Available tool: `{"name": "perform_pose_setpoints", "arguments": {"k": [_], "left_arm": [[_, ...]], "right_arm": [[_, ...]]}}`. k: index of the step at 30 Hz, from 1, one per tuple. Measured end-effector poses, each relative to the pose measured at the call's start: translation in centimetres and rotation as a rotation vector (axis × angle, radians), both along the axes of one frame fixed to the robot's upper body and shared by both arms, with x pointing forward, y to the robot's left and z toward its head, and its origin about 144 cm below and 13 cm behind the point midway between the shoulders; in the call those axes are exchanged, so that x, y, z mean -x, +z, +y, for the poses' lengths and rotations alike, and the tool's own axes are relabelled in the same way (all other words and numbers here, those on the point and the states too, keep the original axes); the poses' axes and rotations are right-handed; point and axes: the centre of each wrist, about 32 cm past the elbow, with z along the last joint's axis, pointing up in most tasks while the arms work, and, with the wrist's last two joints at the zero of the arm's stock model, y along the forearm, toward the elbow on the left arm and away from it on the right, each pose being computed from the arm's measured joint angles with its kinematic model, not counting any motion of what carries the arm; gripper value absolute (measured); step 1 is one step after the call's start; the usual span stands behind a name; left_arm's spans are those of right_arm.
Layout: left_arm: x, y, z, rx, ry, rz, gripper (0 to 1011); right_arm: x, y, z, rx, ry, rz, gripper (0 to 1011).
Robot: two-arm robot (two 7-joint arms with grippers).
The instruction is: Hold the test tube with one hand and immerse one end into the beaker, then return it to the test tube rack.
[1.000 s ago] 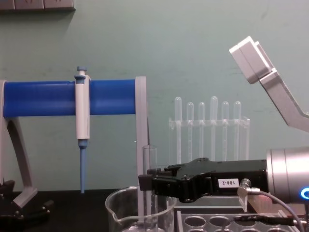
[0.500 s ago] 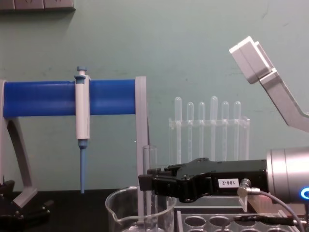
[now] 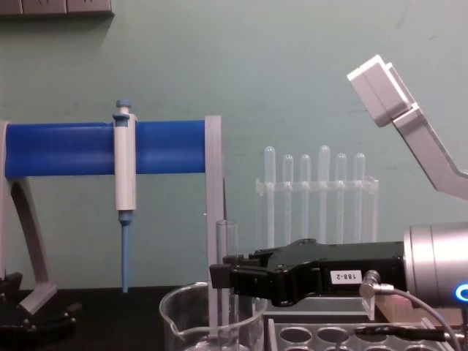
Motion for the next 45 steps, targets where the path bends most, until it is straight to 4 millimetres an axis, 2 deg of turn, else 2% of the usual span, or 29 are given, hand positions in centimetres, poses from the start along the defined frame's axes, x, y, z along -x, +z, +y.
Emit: {"name": "perform_pose_setpoints", "arguments": {"k": [45], "left_arm": [[0.0,0.0,0.0,0.0,0.0,0.0,1000]], "right_arm": [[0.0,0.0,0.0,0.0,0.0,0.0,222]]}}
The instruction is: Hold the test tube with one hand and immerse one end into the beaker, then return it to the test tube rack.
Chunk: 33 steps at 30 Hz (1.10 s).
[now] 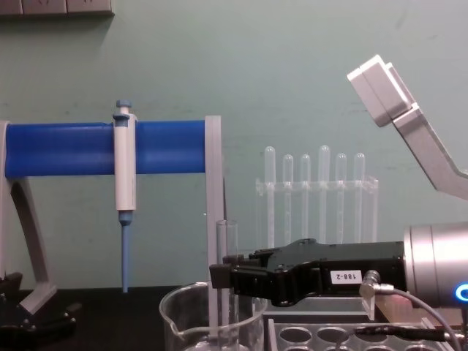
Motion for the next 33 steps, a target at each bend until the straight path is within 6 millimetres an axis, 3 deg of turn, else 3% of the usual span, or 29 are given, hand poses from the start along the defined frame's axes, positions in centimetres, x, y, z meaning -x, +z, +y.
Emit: {"name": "perform_pose_setpoints", "arguments": {"k": [33], "left_arm": [[0.0,0.0,0.0,0.0,0.0,0.0,1000]], "right_arm": [[0.0,0.0,0.0,0.0,0.0,0.0,222]]}}
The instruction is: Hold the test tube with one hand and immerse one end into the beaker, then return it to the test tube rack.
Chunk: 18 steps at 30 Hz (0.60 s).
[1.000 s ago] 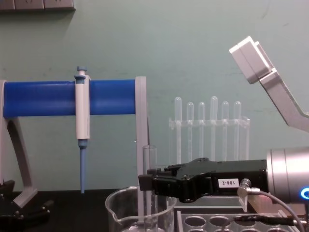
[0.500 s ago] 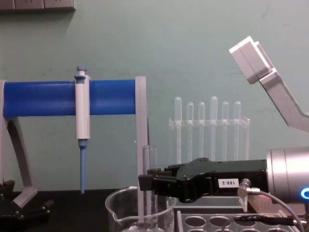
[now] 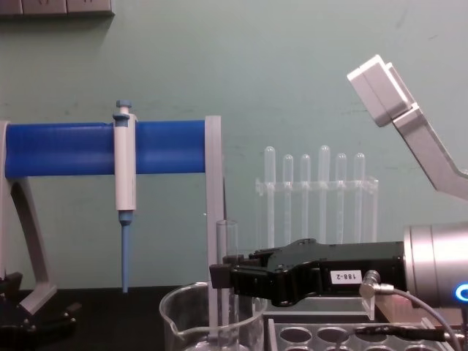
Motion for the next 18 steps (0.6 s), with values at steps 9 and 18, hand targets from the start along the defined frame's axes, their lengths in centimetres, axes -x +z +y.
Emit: {"name": "perform_pose_setpoints", "arguments": {"k": [9,18], "left_arm": [[0.0,0.0,0.0,0.0,0.0,0.0,1000],[0.0,0.0,0.0,0.0,0.0,0.0,1000]], "right_arm": [[0.0,0.0,0.0,0.0,0.0,0.0,222],[0.0,0.0,0.0,0.0,0.0,0.0,222]]}}
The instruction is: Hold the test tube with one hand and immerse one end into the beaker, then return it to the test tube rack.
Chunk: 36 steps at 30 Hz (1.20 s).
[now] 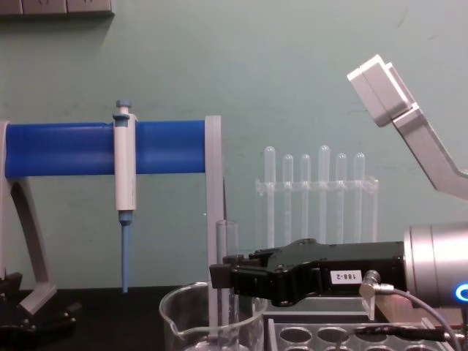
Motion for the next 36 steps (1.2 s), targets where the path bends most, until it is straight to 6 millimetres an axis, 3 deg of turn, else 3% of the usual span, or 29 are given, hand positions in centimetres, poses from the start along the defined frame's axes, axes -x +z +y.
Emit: {"name": "perform_pose_setpoints", "arguments": {"k": [36], "left_arm": [[0.0,0.0,0.0,0.0,0.0,0.0,1000]], "right_arm": [[0.0,-0.01,0.0,0.0,0.0,0.0,222]]}}
